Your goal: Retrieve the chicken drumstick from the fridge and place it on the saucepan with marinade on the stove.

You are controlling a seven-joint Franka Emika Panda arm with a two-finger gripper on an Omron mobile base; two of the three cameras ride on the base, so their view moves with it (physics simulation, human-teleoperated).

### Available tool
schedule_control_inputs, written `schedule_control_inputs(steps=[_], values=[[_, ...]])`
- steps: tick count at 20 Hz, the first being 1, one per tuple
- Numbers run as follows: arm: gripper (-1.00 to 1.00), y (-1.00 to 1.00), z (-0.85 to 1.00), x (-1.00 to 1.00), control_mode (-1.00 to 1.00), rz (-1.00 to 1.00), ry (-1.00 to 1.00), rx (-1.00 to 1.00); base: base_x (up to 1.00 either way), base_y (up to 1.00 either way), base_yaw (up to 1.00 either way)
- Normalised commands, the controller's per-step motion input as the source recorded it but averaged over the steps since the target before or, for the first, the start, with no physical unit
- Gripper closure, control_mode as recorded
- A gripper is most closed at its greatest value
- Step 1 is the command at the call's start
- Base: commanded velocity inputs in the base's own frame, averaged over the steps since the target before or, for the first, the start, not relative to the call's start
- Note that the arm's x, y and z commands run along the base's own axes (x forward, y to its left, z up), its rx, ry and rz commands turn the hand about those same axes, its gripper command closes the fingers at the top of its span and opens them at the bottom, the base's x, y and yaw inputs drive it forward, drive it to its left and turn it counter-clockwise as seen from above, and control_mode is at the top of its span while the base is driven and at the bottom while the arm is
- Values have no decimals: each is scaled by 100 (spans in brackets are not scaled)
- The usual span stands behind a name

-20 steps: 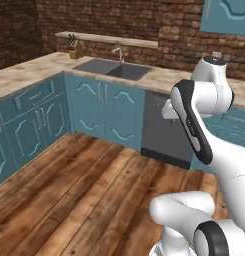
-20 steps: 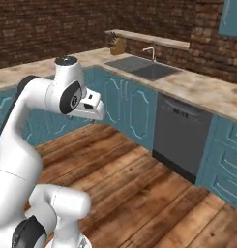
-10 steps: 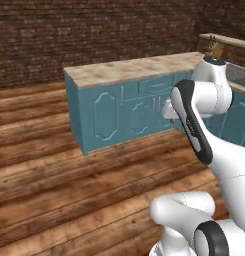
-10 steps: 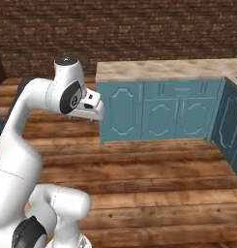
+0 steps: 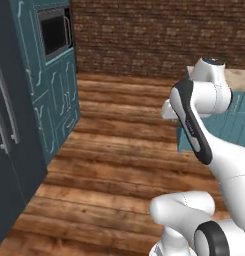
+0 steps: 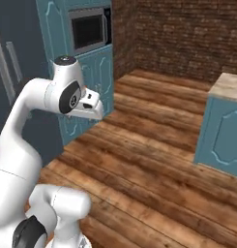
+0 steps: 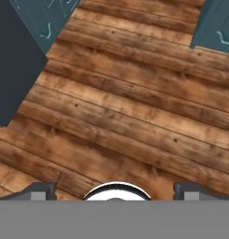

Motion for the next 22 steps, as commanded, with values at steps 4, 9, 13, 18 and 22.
schedule_control_inputs(steps=[4,9,13,18,22], values=[[-100,0,0,0,100,0,0,0,30,-6,67],[-100,0,0,0,100,0,0,0,82,-1,75],[-100,0,0,0,100,0,0,0,100,-6,71],[-100,0,0,0,100,0,0,0,100,-3,54],[-100,0,0,0,100,0,0,0,100,-30,21]])
